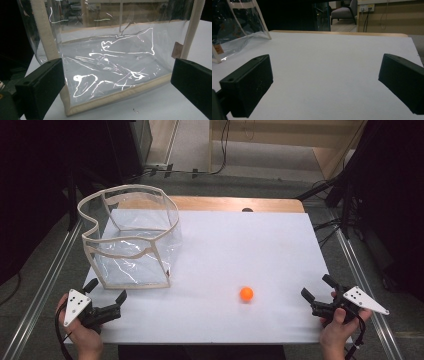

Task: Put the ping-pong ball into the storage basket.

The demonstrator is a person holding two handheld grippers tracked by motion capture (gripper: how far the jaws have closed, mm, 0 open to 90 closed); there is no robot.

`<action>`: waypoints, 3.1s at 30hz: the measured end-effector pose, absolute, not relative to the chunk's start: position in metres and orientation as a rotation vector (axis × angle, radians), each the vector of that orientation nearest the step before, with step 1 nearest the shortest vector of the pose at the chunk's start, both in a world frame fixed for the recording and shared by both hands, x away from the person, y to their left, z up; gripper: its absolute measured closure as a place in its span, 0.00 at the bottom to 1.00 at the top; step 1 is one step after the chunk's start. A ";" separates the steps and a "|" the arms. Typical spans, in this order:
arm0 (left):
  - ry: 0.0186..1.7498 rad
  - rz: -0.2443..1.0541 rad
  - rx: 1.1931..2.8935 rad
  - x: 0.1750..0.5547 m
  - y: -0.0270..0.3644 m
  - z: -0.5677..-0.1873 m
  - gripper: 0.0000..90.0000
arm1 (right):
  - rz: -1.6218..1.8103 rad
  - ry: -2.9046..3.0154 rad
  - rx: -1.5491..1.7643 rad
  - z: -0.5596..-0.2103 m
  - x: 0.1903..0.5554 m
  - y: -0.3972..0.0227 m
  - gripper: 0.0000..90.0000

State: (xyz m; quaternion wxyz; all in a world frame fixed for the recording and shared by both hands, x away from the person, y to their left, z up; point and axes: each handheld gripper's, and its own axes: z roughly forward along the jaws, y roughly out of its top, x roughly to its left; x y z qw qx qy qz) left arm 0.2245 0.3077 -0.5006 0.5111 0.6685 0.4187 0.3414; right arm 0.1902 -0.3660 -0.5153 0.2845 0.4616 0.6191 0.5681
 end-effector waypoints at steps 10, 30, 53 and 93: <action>1.005 0.824 1.615 0.224 0.307 -0.500 0.00 | 1.472 1.686 1.216 -0.509 0.193 -0.363 0.00; 1.001 0.822 1.621 0.223 0.306 -0.501 0.00 | 1.430 1.766 1.093 -0.492 0.202 -0.348 0.00; 0.998 0.818 1.621 0.223 0.306 -0.501 0.00 | 1.451 2.046 0.967 -0.460 0.207 -0.320 0.00; 0.994 0.816 1.626 0.224 0.306 -0.501 0.00 | 1.421 2.274 0.805 -0.440 0.228 -0.275 0.00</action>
